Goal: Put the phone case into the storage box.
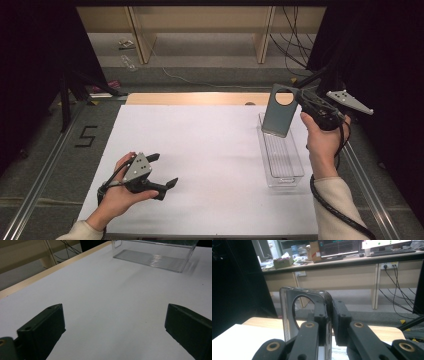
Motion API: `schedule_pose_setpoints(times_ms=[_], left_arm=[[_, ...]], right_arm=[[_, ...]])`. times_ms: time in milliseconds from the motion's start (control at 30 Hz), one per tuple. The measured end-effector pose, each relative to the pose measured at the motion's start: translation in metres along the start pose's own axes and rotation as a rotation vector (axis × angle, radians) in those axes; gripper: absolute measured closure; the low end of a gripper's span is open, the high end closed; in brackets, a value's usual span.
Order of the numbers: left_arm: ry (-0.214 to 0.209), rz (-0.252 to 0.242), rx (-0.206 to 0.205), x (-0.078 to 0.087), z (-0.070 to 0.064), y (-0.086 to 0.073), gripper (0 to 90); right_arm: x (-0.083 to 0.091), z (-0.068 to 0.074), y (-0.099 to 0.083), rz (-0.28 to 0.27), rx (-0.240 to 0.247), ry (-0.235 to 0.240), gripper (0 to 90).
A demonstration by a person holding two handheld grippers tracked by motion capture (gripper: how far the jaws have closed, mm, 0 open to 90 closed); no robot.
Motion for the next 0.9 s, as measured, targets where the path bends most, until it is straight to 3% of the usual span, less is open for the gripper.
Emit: schedule_pose_setpoints(times_ms=[900], left_arm=[[-0.001, 0.001, 0.000, 0.0000, -0.0003, -0.0003, 2.8]], right_arm=[[-0.0004, -0.0051, -0.0022, 0.002, 0.002, -0.017, 83.1]])
Point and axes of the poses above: each handheld gripper's, and its own axes: x roughly backward along the jaws, y roughly out of its top, z roughly to its left, the point moved 10 cm from there along -x, roughly forward along the jaws, and after that the axes turned 8 degrees about y, right-handed, at the moved point
